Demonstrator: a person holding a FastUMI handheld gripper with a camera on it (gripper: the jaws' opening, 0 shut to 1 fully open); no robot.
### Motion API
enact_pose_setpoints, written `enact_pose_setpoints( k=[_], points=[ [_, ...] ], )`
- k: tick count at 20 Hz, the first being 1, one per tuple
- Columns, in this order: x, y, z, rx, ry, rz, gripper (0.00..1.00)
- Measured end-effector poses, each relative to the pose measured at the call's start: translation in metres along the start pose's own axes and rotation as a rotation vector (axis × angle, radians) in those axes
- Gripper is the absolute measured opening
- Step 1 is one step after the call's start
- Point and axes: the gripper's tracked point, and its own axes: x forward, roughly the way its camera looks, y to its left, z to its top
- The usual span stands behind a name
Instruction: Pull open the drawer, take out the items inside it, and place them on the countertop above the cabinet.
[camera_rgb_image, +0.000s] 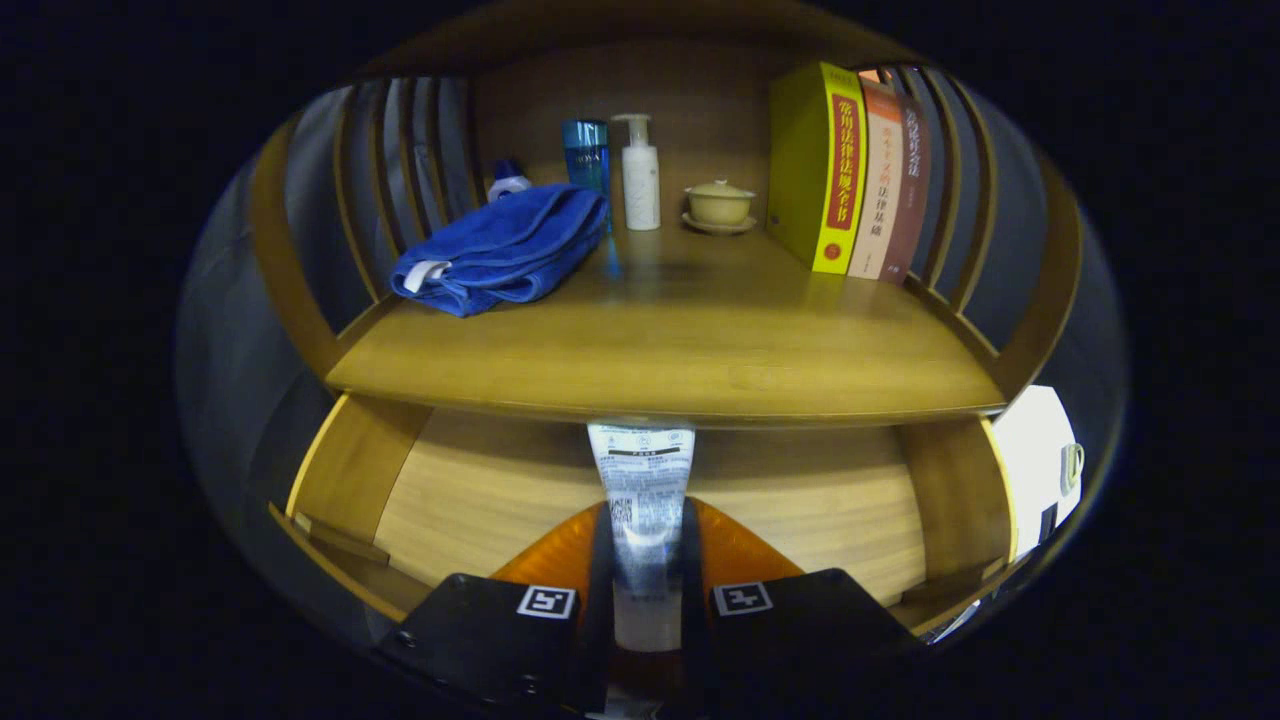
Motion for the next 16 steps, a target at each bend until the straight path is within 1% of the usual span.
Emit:
enact_pose_setpoints(
  k=[1,2,4,8,16],
  points=[
    [-0.022,0.007,0.065,-0.009,-0.045,-0.002,0.36],
    [-0.032,0.009,0.08,-0.008,-0.067,-0.015,0.37],
    [-0.032,0.016,0.079,0.001,-0.105,0.009,0.37],
    [-0.023,0.025,0.072,0.003,-0.131,0.049,0.37],
    [-0.025,0.023,0.072,0.002,-0.123,0.027,0.37]
  ],
)
